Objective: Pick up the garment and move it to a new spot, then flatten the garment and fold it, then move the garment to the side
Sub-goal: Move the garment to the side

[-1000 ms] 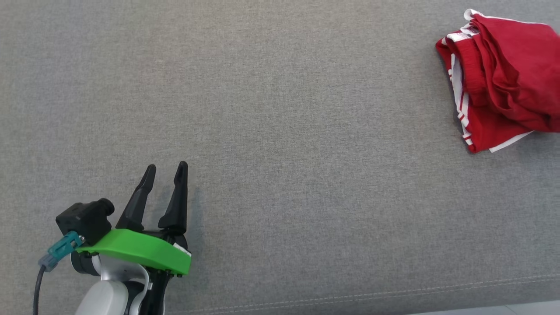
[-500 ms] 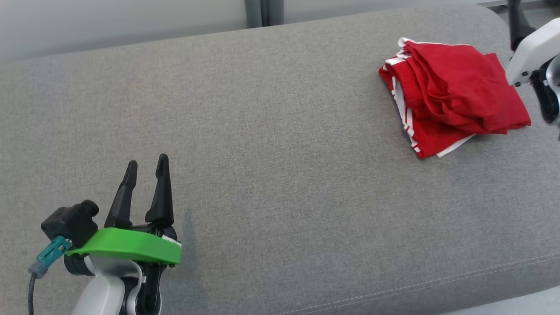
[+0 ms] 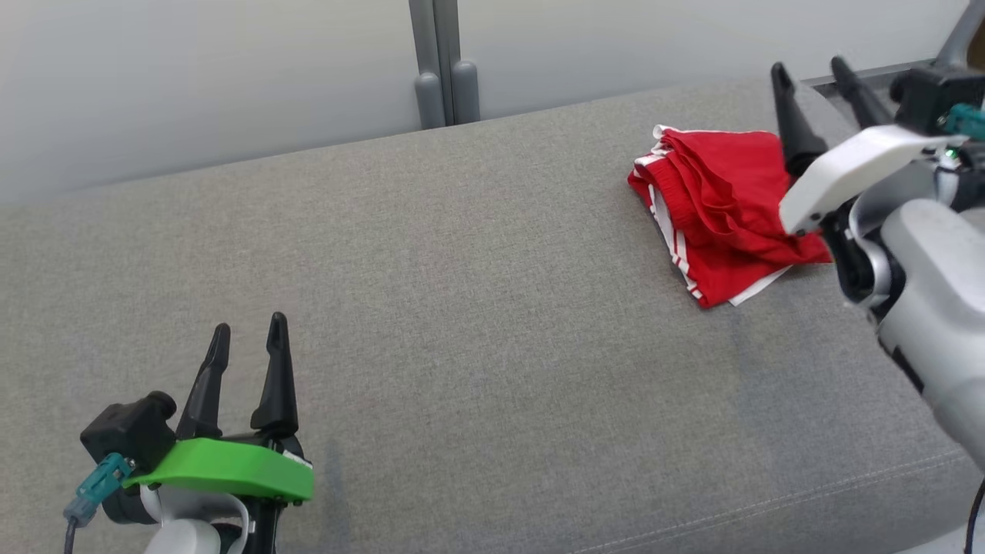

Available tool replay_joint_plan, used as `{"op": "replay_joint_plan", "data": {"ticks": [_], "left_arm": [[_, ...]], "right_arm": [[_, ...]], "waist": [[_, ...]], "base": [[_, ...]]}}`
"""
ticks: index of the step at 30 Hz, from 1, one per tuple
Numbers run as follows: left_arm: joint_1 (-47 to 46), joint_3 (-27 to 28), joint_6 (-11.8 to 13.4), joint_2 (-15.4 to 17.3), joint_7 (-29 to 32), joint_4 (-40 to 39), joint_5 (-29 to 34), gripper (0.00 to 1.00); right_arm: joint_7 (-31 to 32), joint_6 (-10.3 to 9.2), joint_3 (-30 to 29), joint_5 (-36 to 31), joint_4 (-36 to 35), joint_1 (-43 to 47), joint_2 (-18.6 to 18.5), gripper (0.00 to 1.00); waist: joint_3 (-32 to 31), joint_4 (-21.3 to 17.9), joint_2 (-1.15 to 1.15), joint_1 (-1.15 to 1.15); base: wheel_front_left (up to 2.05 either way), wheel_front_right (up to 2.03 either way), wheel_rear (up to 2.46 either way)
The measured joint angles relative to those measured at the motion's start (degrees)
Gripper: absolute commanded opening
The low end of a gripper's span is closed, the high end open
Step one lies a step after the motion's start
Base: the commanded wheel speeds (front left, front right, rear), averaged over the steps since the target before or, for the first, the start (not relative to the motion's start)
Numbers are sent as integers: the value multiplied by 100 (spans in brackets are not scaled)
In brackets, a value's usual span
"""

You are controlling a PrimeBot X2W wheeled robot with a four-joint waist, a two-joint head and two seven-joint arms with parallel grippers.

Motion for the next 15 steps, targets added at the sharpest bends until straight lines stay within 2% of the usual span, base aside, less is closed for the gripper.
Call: {"op": "replay_joint_plan", "data": {"ticks": [7,15], "left_arm": [[191,45,8,49,-11,27,311,100],[465,164,23,30,-59,29,480,100]], "right_arm": [[0,-10,-307,-516,-556,967,234,100],[0,-9,-1101,-1137,-723,1890,588,100]], "waist": [[-171,113,0,0],[-269,155,0,0]], "base": [[0,0,0],[0,0,0]]}}
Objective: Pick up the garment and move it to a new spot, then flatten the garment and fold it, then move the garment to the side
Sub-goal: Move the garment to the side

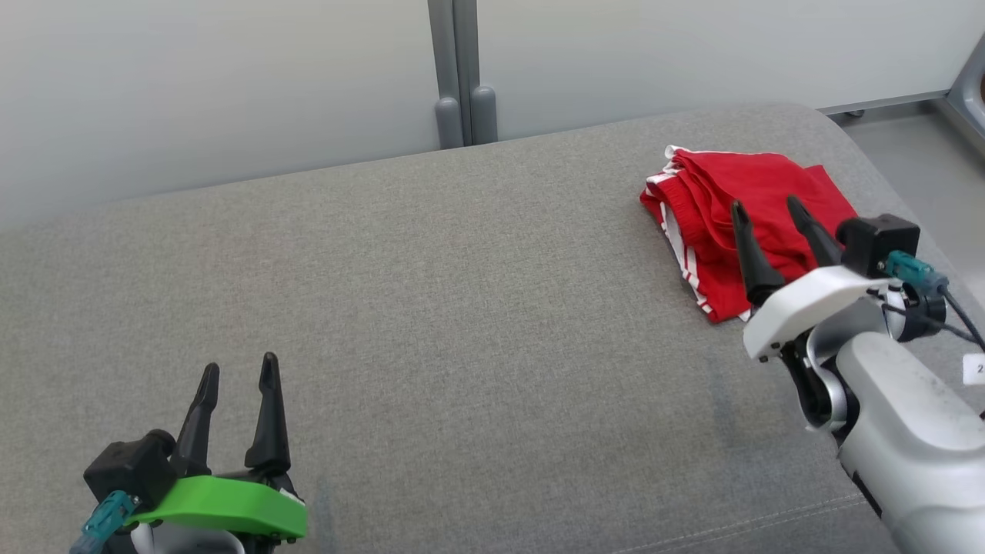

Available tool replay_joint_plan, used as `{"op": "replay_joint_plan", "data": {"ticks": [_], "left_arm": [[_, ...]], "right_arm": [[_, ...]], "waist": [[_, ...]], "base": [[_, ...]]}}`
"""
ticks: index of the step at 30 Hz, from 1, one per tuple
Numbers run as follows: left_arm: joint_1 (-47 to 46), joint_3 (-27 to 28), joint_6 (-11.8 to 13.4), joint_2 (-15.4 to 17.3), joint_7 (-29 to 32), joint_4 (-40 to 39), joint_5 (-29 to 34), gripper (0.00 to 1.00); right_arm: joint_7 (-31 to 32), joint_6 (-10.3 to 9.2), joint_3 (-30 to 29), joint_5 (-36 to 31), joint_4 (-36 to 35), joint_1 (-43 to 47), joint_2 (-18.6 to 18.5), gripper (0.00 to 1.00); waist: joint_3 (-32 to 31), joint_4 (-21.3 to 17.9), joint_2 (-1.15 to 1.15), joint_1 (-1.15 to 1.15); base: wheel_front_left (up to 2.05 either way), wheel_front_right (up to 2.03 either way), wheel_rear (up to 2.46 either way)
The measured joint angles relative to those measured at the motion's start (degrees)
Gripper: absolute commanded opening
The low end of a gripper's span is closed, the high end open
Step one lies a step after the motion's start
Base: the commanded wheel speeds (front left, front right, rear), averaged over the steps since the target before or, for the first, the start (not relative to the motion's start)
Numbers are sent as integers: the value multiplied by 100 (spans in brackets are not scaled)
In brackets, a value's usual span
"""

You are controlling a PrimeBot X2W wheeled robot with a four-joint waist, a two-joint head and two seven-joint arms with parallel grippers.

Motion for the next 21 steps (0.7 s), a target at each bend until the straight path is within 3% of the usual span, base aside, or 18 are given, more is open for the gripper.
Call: {"op": "replay_joint_plan", "data": {"ticks": [21], "left_arm": [[453,265,3,-168,-51,166,357,100]], "right_arm": [[0,0,-1067,-1628,-1148,1669,867,100]], "waist": [[-119,-22,0,0]], "base": [[0,0,0]]}}
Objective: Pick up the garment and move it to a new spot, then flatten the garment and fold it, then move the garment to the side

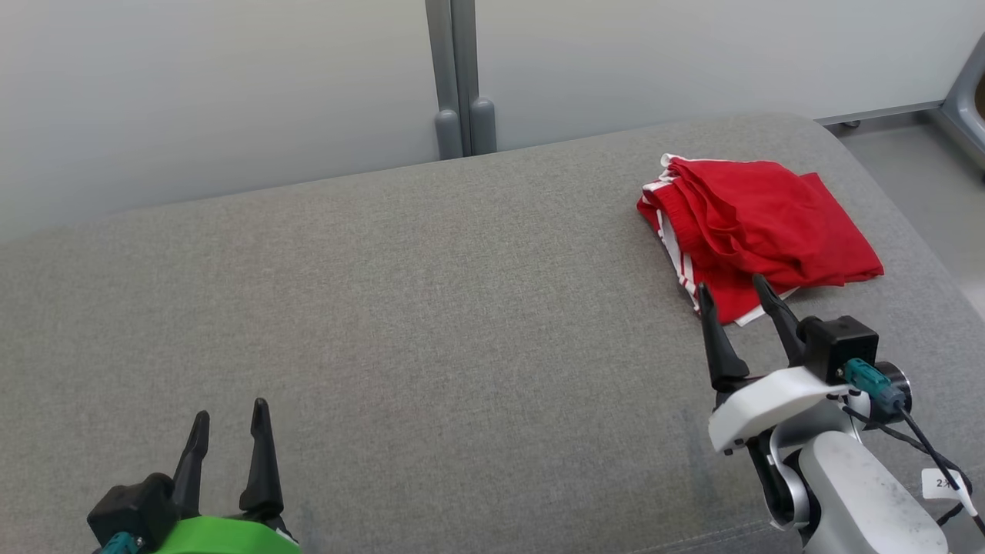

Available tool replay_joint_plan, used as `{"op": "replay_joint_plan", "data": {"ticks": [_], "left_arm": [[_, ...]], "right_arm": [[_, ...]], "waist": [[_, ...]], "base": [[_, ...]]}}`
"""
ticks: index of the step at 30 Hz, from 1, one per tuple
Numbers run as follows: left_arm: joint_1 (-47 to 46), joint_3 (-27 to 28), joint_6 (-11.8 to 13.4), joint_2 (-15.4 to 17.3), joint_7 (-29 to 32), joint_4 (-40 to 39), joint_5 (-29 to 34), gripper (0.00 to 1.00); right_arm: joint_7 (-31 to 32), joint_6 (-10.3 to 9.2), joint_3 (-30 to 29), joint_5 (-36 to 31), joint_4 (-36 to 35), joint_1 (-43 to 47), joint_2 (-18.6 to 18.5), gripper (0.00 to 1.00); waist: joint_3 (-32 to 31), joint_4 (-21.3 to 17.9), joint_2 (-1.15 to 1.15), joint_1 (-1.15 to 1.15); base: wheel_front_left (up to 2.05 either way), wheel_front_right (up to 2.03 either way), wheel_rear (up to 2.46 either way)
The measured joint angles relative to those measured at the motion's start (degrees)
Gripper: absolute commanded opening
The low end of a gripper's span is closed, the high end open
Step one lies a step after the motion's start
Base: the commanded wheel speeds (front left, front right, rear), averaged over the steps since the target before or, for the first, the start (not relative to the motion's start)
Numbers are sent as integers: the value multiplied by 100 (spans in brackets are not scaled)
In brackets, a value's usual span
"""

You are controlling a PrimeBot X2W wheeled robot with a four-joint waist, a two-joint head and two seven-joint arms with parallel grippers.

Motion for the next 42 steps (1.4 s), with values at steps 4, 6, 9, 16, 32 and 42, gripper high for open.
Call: {"op": "replay_joint_plan", "data": {"ticks": [4,6,9,16,32,42], "left_arm": [[91,69,0,-24,0,3,43,100],[119,77,0,-31,0,2,68,100],[142,88,0,-38,0,-4,86,100],[147,104,0,-56,-1,-46,233,100],[186,112,0,-123,-1,-141,327,100],[203,70,-3,-236,10,96,325,0]], "right_arm": [[0,0,-103,-168,-141,187,94,100],[0,0,-118,-278,-204,267,151,100],[0,0,-145,-354,-304,376,193,100],[0,0,-186,-506,-422,586,327,100],[0,0,-338,-781,-693,844,467,100],[2,7,-324,-834,-568,1035,512,0]], "waist": [[-30,12,0,0],[-44,23,0,0],[-63,42,0,0],[-84,80,0,0],[-75,117,0,0],[-69,141,0,0]], "base": [[0,0,0],[0,0,0],[0,0,0],[0,0,0],[0,0,0],[0,0,0]]}}
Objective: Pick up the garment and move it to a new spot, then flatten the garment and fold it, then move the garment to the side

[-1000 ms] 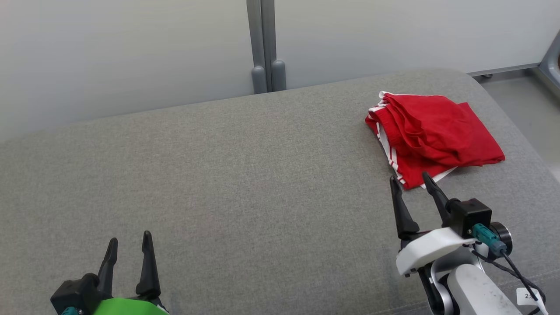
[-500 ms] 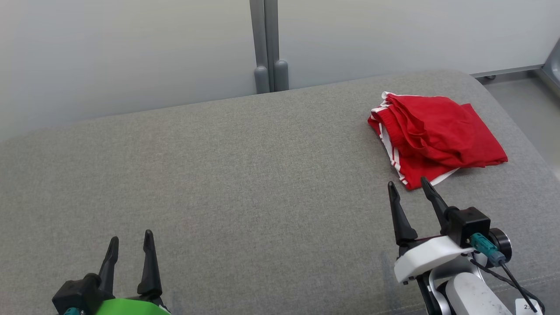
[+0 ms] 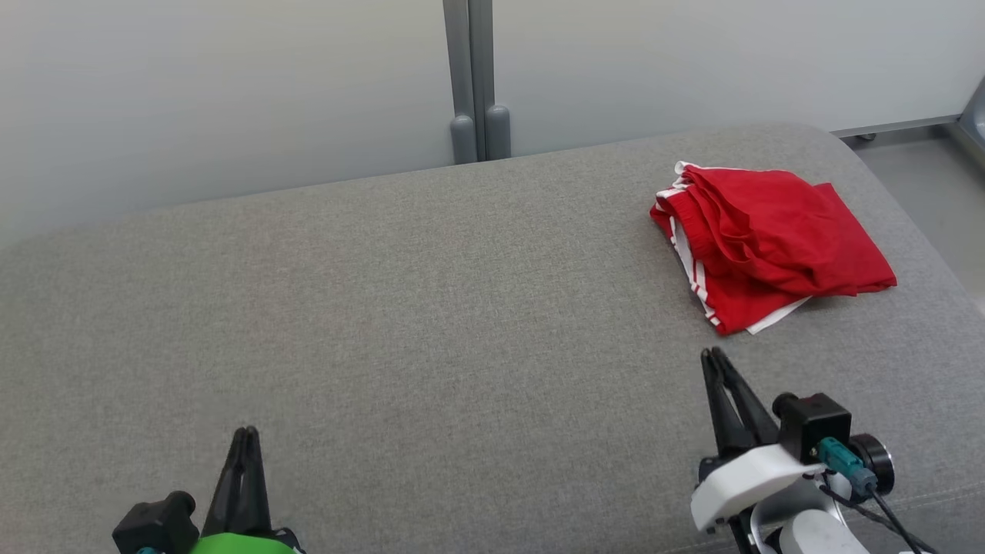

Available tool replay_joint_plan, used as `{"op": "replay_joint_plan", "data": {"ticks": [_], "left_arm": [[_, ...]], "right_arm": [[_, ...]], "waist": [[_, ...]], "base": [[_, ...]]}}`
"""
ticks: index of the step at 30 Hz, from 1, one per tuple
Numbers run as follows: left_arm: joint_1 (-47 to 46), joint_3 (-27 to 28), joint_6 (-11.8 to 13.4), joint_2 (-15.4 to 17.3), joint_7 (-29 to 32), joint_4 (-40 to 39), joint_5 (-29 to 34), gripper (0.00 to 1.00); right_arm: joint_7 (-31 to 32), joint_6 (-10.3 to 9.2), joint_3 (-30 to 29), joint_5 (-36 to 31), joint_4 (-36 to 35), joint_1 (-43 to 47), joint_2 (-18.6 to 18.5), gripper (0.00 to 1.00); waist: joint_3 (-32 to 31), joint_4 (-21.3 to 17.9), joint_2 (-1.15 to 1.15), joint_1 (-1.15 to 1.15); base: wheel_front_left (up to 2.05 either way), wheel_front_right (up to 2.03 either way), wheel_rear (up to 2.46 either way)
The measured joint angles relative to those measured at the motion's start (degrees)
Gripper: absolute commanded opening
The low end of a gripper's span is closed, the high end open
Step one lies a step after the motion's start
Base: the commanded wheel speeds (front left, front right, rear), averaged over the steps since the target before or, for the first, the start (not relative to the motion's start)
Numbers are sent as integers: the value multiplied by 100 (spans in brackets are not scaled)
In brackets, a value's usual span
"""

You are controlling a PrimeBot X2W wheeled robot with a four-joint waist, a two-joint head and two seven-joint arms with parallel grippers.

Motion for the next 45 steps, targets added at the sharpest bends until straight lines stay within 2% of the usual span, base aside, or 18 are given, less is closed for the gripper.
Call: {"op": "replay_joint_plan", "data": {"ticks": [10,45], "left_arm": [[61,-2,-47,-32,57,114,-369,0],[-199,404,-481,-85,708,346,-2653,0]], "right_arm": [[1,76,0,341,48,227,9,0],[583,459,-769,3360,-52,186,22,0]], "waist": [[19,33,0,0],[125,259,0,0]], "base": [[0,0,0],[0,0,0]]}}
